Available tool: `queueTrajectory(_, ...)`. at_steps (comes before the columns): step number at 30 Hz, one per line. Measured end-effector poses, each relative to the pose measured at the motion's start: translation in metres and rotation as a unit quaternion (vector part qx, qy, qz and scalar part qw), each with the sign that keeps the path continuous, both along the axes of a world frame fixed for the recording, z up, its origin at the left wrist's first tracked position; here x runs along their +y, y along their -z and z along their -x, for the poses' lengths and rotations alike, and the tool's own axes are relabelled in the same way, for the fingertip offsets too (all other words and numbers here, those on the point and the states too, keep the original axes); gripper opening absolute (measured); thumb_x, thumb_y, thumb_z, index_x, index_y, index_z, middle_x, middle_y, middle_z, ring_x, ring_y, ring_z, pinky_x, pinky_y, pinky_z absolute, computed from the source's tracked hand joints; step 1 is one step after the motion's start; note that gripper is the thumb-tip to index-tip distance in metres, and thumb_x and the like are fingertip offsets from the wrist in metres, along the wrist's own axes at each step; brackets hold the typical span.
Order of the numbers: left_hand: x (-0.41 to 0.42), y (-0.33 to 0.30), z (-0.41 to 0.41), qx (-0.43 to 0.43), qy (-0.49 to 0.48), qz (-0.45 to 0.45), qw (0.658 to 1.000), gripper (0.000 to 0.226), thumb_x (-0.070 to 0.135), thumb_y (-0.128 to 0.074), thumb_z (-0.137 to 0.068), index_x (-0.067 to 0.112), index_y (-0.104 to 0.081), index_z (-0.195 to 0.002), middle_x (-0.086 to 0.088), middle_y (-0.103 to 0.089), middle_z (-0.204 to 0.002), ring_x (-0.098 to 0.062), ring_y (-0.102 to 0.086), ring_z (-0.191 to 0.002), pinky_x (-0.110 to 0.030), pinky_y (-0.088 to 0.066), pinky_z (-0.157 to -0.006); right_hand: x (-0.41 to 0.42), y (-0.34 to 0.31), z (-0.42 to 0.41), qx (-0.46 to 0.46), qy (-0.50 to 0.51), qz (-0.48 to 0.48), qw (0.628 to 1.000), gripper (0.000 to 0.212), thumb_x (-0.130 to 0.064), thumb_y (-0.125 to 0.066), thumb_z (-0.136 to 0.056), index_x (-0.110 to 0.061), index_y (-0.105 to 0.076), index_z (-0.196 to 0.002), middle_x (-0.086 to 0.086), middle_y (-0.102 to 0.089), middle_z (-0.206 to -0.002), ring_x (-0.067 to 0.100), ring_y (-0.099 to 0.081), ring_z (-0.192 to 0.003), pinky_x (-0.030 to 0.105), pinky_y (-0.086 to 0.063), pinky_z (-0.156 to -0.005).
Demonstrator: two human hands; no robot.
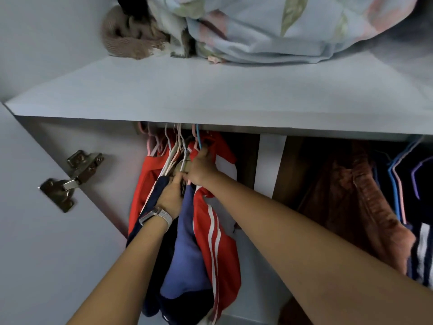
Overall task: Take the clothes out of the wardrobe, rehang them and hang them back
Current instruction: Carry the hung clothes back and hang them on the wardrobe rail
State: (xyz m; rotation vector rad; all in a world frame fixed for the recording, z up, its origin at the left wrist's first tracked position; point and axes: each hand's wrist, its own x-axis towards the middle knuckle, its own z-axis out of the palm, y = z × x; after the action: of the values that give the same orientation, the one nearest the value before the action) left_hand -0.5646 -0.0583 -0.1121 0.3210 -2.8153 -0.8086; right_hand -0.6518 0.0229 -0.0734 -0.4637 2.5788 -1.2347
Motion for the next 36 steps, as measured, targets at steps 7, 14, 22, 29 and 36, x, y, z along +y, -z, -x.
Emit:
queueTrajectory(7, 0.029, 0.006, -0.01, -0.032, -0.034, -0.025, 0.999, 0.027, 0.021, -0.057, -0.091, 0.015, -0.051, -0.116, -0.008, -0.064, -0.101, -0.027, -0.062, -0.094, -0.03, -0.043, -0.076, 0.052, 0.016, -0.036, 0.139, -0.077, -0.077, 0.984, 0.086, -0.017, -0.051, -0.095, -0.019, 0.014, -0.151, 0.015, 0.007, -0.16, 0.036, -0.015, -0.145, 0.046, -0.032, -0.113)
queueTrajectory(14, 0.074, -0.018, -0.045, 0.219, -0.089, -0.014, 0.972, 0.019, 0.006, -0.054, -0.086, 0.004, -0.059, -0.104, -0.015, -0.061, -0.103, -0.032, -0.056, -0.098, -0.031, -0.039, -0.086, 0.166, 0.038, -0.076, 0.224, -0.188, -0.105, 0.95, 0.055, -0.03, -0.038, -0.1, -0.032, -0.015, -0.15, 0.006, -0.029, -0.154, 0.024, -0.026, -0.141, 0.04, -0.021, -0.117)
queueTrajectory(22, 0.215, -0.024, -0.032, 0.089, 0.204, -0.086, 0.971, 0.035, 0.012, -0.054, -0.088, 0.014, -0.053, -0.123, -0.002, -0.05, -0.124, -0.016, -0.049, -0.117, -0.02, -0.035, -0.1, 0.318, -0.007, -0.019, 0.232, 0.022, -0.597, 0.768, 0.058, -0.034, -0.048, -0.089, -0.02, -0.037, -0.143, 0.01, -0.027, -0.153, 0.037, 0.0, -0.146, 0.07, 0.017, -0.103)
queueTrajectory(29, 0.354, 0.012, -0.015, -0.152, 0.229, -0.255, 0.927, 0.08, 0.045, -0.057, -0.088, 0.018, -0.016, -0.15, -0.007, -0.035, -0.15, -0.02, -0.035, -0.137, -0.029, -0.03, -0.111, 0.388, -0.013, -0.008, 0.159, 0.044, -0.656, 0.737, 0.061, -0.037, -0.033, -0.095, -0.018, -0.018, -0.152, 0.004, -0.007, -0.161, 0.024, 0.02, -0.146, 0.068, -0.009, -0.109)
queueTrajectory(36, 0.43, 0.025, 0.011, -0.154, 0.226, -0.231, 0.934, 0.078, 0.047, -0.064, -0.081, 0.017, -0.024, -0.142, -0.01, -0.058, -0.127, -0.029, -0.056, -0.115, -0.029, -0.044, -0.089, 0.414, 0.001, 0.004, 0.124, 0.052, -0.587, 0.798, 0.073, -0.039, -0.042, -0.09, -0.008, -0.016, -0.152, 0.002, 0.01, -0.161, 0.022, 0.039, -0.137, 0.06, -0.009, -0.115)
